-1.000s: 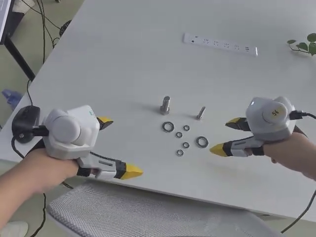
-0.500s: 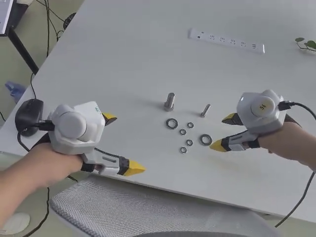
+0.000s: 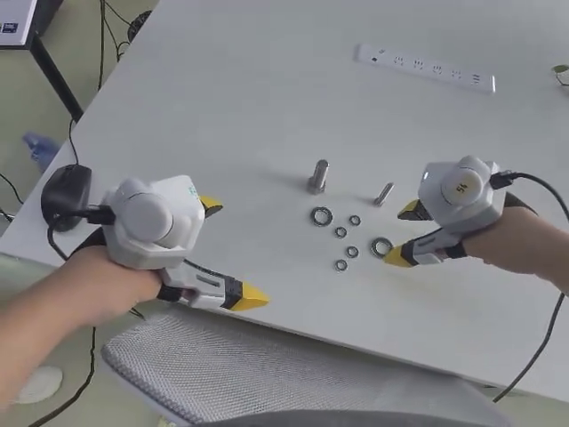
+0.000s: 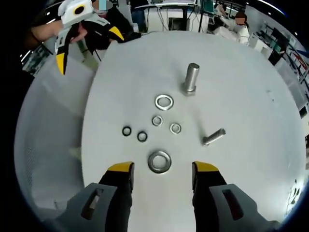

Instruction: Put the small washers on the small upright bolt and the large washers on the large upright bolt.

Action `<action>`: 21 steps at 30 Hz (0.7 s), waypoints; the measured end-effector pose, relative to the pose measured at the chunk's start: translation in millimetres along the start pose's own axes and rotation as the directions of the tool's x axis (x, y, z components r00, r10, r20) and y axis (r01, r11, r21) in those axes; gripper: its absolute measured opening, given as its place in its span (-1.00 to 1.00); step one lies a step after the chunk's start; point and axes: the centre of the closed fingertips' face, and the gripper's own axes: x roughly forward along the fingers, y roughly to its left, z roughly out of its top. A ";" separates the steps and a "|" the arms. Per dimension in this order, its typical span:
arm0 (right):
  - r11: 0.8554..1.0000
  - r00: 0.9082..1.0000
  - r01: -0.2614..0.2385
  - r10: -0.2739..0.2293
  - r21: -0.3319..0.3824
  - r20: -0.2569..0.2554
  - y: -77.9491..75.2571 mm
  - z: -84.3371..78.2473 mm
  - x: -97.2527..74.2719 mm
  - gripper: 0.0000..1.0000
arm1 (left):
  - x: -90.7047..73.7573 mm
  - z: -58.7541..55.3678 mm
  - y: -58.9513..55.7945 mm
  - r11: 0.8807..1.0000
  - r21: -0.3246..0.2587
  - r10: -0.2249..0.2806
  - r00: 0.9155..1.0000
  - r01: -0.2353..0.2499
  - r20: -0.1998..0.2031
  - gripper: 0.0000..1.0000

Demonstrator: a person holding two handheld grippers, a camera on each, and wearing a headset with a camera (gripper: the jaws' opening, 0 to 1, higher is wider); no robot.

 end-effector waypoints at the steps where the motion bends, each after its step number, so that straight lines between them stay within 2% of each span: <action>1: 1.000 1.000 -0.003 0.003 -0.005 -0.003 0.8 -0.1 1.6 -0.01 | 0.1 0.2 0.1 1.000 -0.001 0.001 1.000 -0.001 0.000 0.83; 7: 0.999 1.000 -0.012 0.011 -0.042 -0.026 2.3 -2.4 7.9 -0.07 | 0.2 1.3 0.8 1.000 -0.010 0.000 1.000 0.000 0.009 0.83; 11: 0.997 0.999 -0.022 0.019 -0.073 -0.039 4.5 -3.6 12.4 -0.12 | 0.0 0.2 1.1 1.000 0.007 0.003 1.000 -0.003 0.004 0.81; 14: 0.995 0.998 -0.015 0.009 -0.101 -0.058 2.4 -4.5 14.6 -0.17 | 0.1 -1.6 1.9 1.000 -0.001 0.003 1.000 -0.003 -0.003 0.81; 21: 0.995 0.998 -0.012 0.006 -0.103 -0.061 0.1 -4.7 17.9 -0.21 | -1.0 0.5 2.3 1.000 0.001 0.004 1.000 -0.004 -0.002 0.80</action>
